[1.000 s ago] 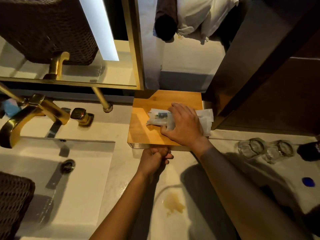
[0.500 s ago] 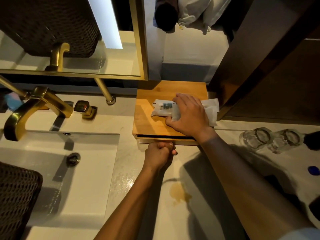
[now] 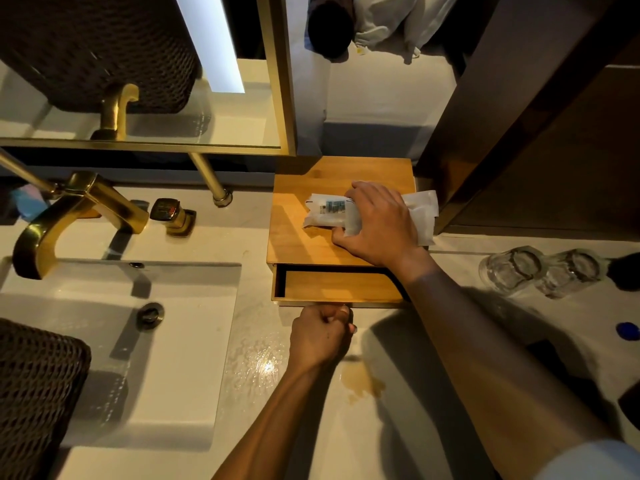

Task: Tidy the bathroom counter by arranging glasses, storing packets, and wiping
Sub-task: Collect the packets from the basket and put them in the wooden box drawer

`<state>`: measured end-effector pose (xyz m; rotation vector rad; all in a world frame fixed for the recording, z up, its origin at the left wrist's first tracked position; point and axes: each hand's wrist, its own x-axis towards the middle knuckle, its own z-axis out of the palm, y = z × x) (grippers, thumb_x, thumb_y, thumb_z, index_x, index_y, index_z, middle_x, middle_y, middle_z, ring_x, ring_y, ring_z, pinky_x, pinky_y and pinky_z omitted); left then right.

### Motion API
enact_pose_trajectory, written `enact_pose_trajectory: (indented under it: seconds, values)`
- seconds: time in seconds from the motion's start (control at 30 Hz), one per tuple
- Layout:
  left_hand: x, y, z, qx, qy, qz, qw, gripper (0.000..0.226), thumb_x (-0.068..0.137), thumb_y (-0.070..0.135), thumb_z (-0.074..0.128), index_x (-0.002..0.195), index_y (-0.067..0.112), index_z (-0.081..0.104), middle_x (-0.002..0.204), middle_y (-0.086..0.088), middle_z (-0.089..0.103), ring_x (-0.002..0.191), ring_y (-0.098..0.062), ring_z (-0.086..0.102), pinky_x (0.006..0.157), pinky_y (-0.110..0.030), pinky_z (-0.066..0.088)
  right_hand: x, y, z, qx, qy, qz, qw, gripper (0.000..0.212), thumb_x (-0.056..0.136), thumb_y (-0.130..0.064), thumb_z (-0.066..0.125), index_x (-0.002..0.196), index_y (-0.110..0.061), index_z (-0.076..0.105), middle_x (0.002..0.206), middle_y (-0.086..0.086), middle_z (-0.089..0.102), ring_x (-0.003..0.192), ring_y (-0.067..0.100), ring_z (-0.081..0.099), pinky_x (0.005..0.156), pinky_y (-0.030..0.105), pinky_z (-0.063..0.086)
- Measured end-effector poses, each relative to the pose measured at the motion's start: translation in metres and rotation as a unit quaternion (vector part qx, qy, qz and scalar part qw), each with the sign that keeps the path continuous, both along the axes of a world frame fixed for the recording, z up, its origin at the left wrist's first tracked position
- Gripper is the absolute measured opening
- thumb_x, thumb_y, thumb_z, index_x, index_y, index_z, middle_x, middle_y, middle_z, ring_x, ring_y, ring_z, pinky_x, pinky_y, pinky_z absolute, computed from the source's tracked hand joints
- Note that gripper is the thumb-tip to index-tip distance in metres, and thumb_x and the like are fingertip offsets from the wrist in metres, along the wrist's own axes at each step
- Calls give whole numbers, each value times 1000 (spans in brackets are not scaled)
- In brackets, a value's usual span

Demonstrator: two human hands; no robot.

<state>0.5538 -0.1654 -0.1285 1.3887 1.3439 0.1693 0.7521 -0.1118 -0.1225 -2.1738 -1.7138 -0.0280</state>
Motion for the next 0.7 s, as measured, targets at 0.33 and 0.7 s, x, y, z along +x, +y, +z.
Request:
enact_pose_trajectory:
  seconds: [0.33, 0.7]
  values:
    - [-9, -18, 3, -17, 52, -1, 999, 34, 73, 49, 50, 59, 27, 72, 69, -2, 74, 74, -23, 70, 76, -38, 57, -1, -1, 1, 12, 2, 5, 1000, 71, 75, -67, 61, 129, -22, 57, 141, 1, 55, 130, 18, 49, 111, 39, 37]
    - [-17, -32, 5, 19, 106, -39, 993, 36, 82, 55, 47, 79, 29, 73, 90, -1, 76, 90, -26, 69, 83, -38, 55, 0, 0, 4, 25, -7, 11, 1000, 64, 73, -66, 61, 117, -20, 58, 120, 0, 60, 110, 17, 53, 97, 35, 46]
